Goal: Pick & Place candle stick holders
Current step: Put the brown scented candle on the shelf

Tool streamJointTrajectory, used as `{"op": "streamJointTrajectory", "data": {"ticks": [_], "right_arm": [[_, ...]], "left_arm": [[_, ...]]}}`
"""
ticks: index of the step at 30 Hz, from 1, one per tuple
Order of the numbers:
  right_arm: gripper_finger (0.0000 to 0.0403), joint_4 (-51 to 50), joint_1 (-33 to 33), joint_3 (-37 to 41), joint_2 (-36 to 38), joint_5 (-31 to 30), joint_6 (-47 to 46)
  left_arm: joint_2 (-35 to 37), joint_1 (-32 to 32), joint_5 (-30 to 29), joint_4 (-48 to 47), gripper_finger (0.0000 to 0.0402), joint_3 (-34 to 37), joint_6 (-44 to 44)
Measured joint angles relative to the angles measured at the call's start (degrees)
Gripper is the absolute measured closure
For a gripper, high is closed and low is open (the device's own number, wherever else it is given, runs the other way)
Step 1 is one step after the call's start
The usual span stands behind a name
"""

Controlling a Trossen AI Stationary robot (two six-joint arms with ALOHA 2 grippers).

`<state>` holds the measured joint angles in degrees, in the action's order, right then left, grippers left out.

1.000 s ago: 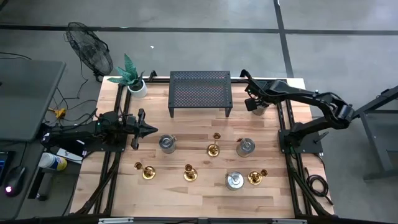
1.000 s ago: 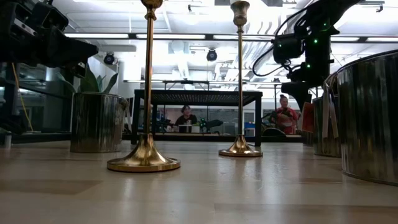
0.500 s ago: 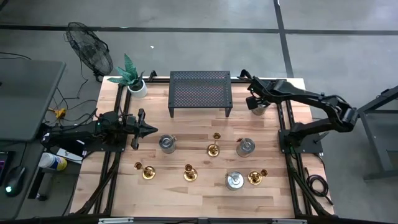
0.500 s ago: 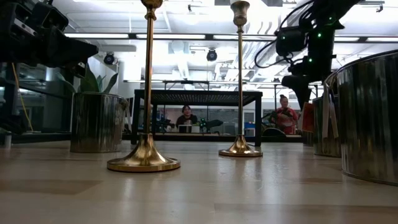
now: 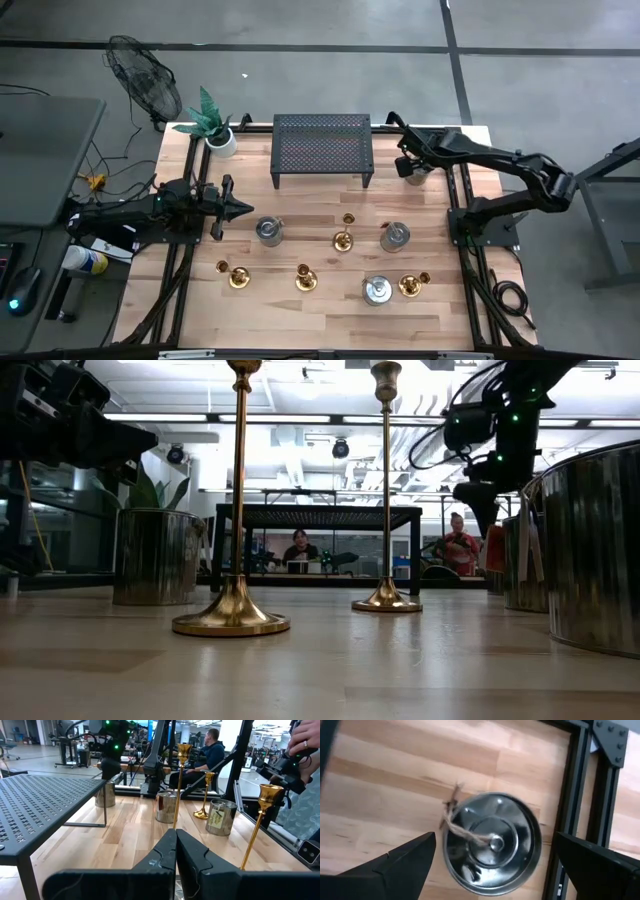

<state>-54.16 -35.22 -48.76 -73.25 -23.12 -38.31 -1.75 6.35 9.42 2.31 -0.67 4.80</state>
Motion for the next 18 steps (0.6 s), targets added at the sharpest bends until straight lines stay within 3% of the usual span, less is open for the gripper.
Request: {"op": "streamJointTrajectory", "data": {"ticks": [18], "right_arm": [[0.0003,-0.1,-0.8,2.0,0.7,-0.6,-0.2]], "left_arm": [[0.0,0.0,0.0,0.0,0.0401,0.0,0.0]]}}
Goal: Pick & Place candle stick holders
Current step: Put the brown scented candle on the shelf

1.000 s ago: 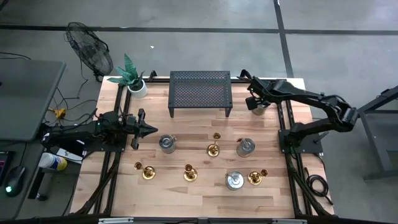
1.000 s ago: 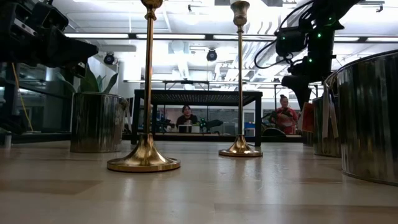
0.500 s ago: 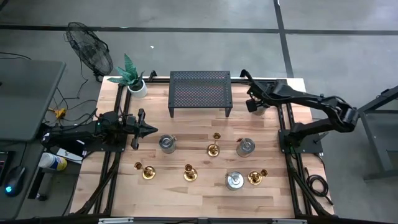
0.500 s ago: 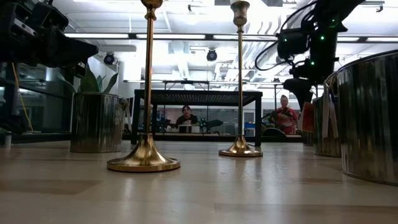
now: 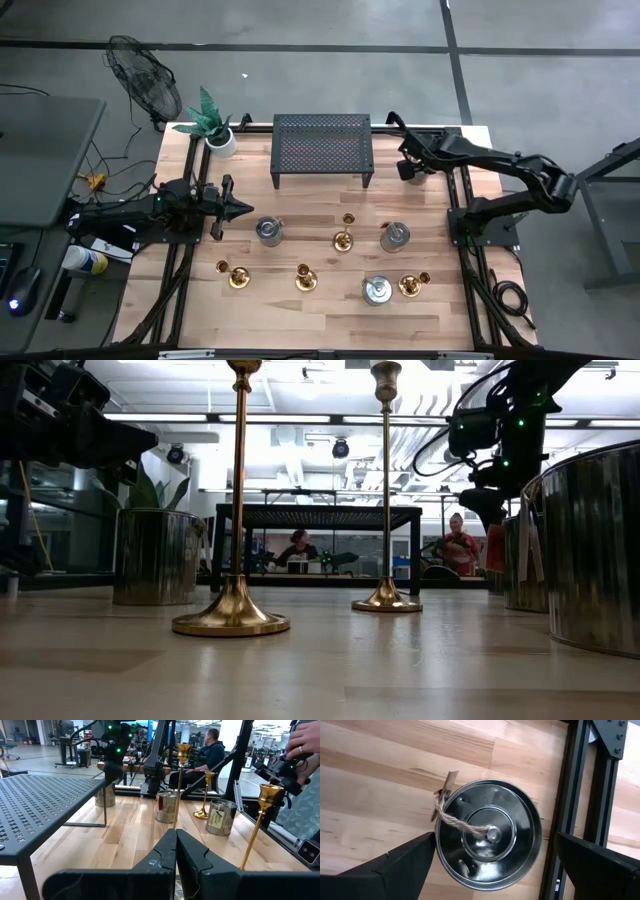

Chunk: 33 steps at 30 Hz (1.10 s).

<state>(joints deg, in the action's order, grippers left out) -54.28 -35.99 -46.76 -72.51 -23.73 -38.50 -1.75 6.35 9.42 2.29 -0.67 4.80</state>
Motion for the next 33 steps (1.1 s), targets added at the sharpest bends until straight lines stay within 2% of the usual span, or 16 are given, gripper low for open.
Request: {"op": "streamJointTrajectory", "data": {"ticks": [11,19,33], "right_arm": [[0.0003,0.6,-3.3,0.0,0.0,2.0,1.7],[0.0003,3.0,-6.0,0.0,-0.3,5.7,2.9],[0.0003,5.7,-8.8,0.0,-6.1,11.0,4.1]], "left_arm": [[0.0,0.0,0.0,0.0,0.0401,0.0,0.0],[0.0,0.0,0.0,0.0,0.0401,0.0,0.0],[0.0,0.0,0.0,0.0,0.0401,0.0,0.0]]}}
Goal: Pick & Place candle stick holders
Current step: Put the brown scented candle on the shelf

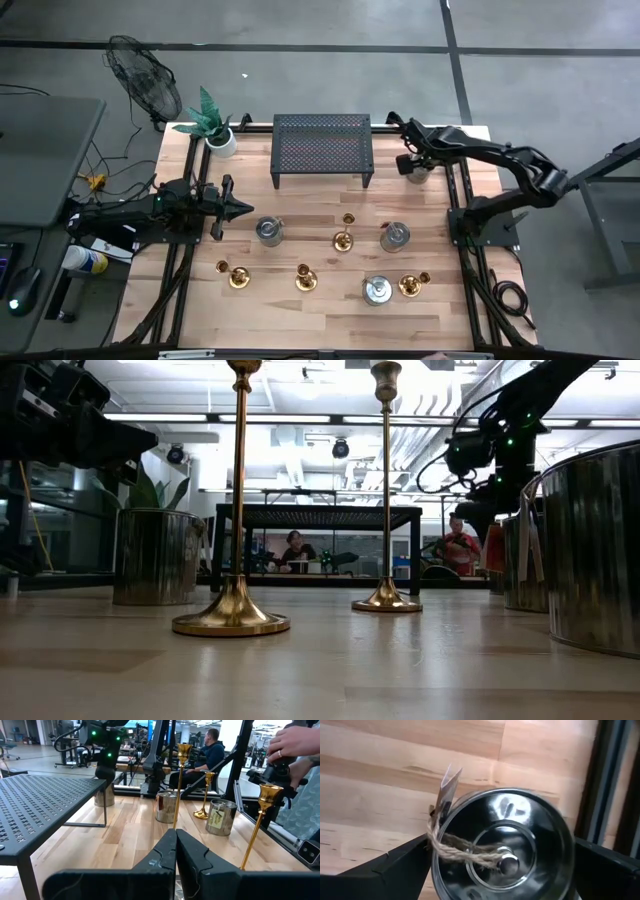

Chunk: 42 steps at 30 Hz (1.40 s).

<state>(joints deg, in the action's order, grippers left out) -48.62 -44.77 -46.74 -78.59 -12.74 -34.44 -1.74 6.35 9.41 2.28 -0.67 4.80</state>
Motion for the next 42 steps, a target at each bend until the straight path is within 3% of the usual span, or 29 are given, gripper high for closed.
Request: {"op": "streamJointTrajectory", "data": {"ticks": [19,31,42], "right_arm": [[0.0006,2.7,-2.3,0.0,-6.5,5.2,3.6],[0.0007,3.9,-2.5,0.0,-6.8,4.7,4.9],[0.0043,3.5,-2.5,-0.1,-6.7,4.8,6.2]], "left_arm": [[0.0,0.0,0.0,0.0,0.0401,0.0,0.0],[0.0,0.0,0.0,0.0,0.0401,0.0,0.0],[0.0,0.0,0.0,0.0,0.0401,0.0,0.0]]}}
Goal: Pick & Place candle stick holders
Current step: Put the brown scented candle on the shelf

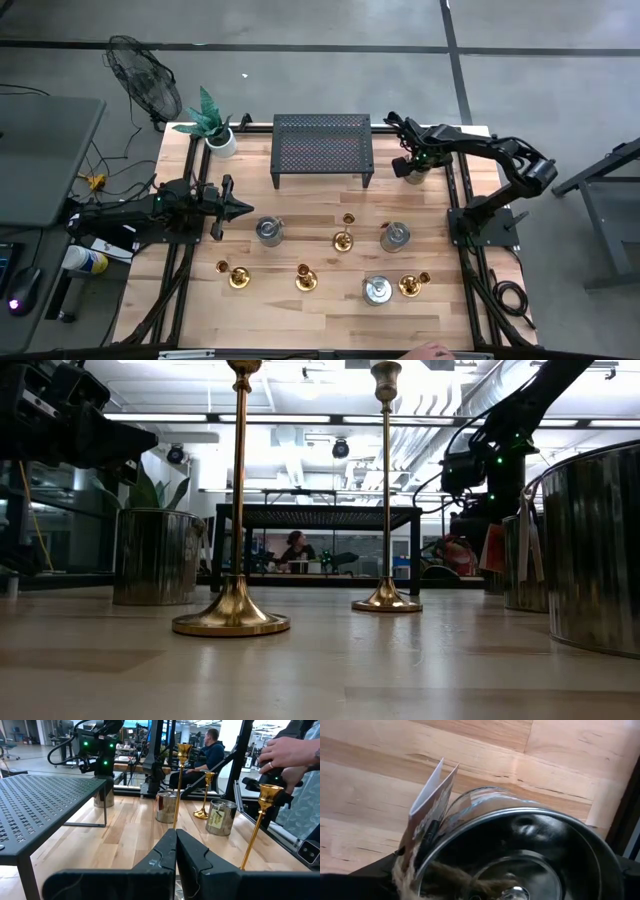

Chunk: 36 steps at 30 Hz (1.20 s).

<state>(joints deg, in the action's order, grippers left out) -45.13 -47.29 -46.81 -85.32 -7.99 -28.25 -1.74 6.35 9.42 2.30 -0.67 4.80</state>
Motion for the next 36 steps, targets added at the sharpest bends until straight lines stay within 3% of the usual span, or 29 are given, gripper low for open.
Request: {"op": "streamJointTrajectory", "data": {"ticks": [36], "right_arm": [[0.0049,-7.3,0.5,-2.3,2.5,7.3,1.7]], "left_arm": [[0.0,0.0,0.0,0.0,0.0401,0.0,0.0]]}}
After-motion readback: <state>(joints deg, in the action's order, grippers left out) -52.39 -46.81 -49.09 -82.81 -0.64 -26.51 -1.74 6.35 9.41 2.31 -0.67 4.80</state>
